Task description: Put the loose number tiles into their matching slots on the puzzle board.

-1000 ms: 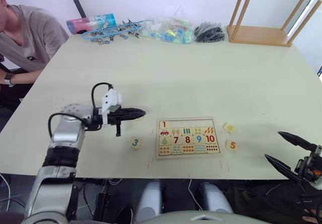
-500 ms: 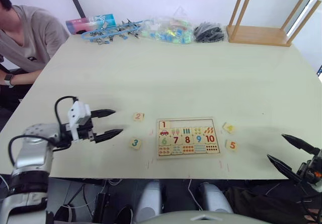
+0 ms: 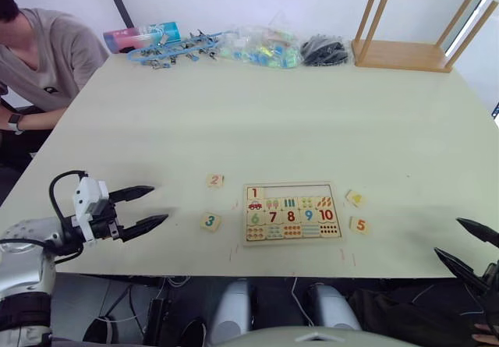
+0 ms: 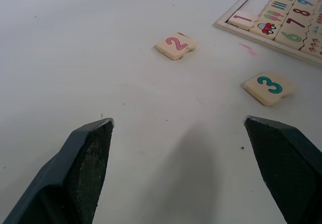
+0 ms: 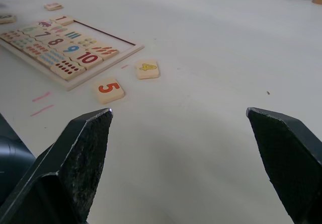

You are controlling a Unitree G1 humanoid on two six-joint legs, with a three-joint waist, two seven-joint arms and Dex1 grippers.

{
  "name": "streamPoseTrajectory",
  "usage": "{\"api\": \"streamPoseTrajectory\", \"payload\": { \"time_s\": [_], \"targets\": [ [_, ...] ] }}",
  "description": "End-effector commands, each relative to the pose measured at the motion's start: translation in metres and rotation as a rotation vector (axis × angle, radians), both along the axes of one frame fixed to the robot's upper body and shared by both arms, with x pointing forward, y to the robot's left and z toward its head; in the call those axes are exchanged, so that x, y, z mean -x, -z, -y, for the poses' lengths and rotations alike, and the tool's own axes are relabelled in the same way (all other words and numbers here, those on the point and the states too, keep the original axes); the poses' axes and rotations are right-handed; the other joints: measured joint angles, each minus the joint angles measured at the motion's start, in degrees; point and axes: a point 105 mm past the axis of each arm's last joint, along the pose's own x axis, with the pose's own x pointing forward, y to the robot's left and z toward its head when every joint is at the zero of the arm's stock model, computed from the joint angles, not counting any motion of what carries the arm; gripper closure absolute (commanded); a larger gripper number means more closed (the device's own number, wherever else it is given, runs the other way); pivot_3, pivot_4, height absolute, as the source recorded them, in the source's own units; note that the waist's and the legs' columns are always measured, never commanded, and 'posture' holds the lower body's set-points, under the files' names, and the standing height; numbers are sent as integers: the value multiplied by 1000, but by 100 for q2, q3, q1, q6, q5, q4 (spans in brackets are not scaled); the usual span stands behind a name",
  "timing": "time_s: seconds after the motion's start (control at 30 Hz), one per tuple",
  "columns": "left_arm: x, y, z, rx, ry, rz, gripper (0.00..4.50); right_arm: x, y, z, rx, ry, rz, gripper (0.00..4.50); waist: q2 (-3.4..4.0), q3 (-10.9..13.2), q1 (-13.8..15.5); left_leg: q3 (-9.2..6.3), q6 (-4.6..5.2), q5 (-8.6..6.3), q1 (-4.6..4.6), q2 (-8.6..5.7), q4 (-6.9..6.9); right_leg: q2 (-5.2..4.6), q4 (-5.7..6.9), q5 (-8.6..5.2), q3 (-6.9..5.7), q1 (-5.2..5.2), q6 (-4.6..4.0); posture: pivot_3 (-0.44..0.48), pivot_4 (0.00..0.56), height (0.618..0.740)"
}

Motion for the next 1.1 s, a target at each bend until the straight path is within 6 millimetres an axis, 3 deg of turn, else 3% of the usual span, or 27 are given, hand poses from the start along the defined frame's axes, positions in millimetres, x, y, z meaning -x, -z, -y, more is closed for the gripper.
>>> {"api": "streamPoseTrajectory", "payload": {
  "time_s": [0.03,0.83,1.1],
  "targets": [
    [0,-9,-2,13,-7,53,89,4,-9,5,26,-5,20,0,0,0,-1,-1,0,0,0,0,0,0,0,0,-1,0,0,0,150,737],
    [-4,0,9,2,63,83,89,-5,-9,4,49,-69,71,0,0,-1,-7,-2,0,0,1,-3,-6,-40,-1,0,-4,0,-1,0,150,737],
    [-19,-6,19,-14,161,103,89,-3,-13,-7,8,-118,85,0,-1,-1,13,-4,0,0,0,-8,-7,-43,-1,0,-10,1,-1,0,150,737]
  ]
}}
